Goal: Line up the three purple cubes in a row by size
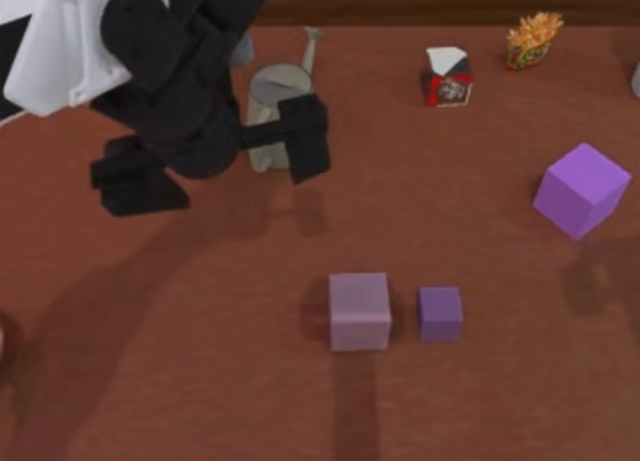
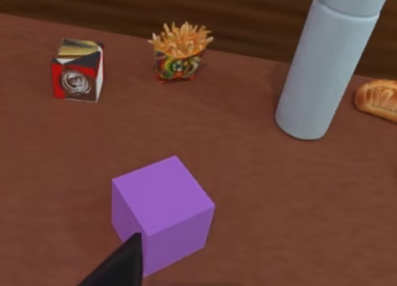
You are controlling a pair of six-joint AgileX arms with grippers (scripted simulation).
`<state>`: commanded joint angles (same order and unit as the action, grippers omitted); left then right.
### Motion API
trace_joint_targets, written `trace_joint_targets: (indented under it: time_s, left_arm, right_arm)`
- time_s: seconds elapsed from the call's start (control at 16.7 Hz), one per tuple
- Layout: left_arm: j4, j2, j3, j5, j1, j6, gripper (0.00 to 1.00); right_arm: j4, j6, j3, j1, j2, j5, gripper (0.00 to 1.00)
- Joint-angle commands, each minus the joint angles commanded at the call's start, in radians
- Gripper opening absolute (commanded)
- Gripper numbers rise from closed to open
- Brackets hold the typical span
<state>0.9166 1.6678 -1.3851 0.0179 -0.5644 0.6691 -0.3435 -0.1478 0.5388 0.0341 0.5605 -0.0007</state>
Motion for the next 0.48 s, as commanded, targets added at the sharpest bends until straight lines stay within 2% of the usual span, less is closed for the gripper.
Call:
trace_joint_targets:
  time_s: [0.48]
  left_arm:
    - [-0.427,-0.798,0.695,-0.003,0.299,-0.28,1.0]
  right_arm:
    - [-0.502,-0.204,0.76,0.043,0.952,0.004,1.0]
